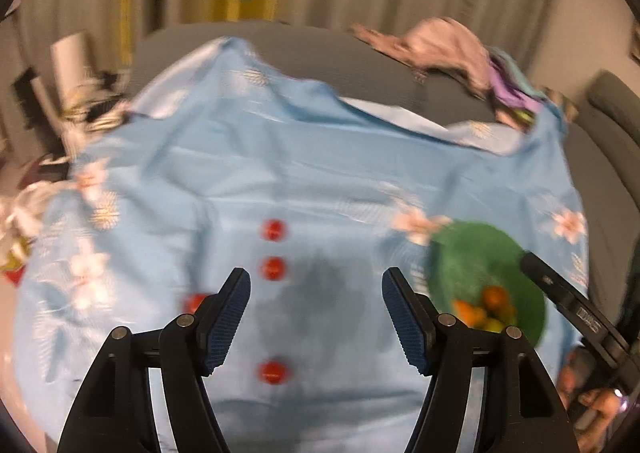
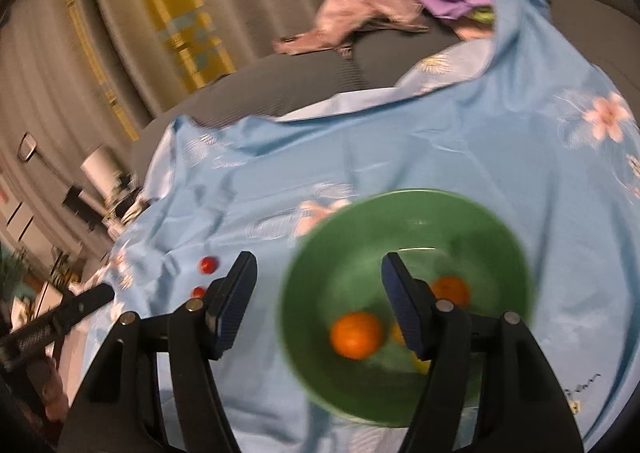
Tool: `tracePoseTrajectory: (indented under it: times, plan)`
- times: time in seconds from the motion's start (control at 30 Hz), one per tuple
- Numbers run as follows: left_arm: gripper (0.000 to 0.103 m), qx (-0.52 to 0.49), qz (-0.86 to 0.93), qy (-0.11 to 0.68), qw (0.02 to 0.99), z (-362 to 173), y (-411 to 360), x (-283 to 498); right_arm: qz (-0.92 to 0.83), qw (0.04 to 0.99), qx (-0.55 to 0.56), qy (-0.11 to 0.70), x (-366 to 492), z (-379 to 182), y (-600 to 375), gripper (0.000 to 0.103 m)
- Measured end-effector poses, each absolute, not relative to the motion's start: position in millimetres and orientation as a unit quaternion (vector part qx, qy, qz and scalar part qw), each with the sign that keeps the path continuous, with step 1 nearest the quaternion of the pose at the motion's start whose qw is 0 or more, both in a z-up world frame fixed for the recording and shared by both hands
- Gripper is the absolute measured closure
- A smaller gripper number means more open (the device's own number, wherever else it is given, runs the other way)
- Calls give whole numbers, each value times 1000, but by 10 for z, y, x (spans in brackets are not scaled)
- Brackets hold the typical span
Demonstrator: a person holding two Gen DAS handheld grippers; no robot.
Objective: Organize fruits
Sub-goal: 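Move both grippers from the bowl to the cherry tomatoes on the cloth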
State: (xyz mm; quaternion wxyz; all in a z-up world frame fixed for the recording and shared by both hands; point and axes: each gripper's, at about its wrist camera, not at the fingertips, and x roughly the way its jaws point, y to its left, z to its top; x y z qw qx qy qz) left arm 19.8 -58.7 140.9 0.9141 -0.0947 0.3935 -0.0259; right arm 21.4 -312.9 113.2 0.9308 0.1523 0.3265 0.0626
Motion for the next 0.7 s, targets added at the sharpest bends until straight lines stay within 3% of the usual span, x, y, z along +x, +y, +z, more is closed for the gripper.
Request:
tracePoseTrajectory:
  times: [0.4,0.47,0.57,0.63,0.7]
  plan:
    - [35,-189,-7,438,879,844,142,388,260,884,77,380,305,867,-1839,38]
    - [44,-198,-13,456,867,752,155,449,260,878,48,399,333,735,-1637,38]
    - [52,-189,-18,477,858,632,124,529,263,863,10,431,357,497,-1417,45]
    - [60,-184,-15,490,852,564,111,569,270,852,-13,448,364,364,-1283,56]
    - [61,-181,-13,507,843,479,93,608,274,843,-27,462,372,248,-1196,61]
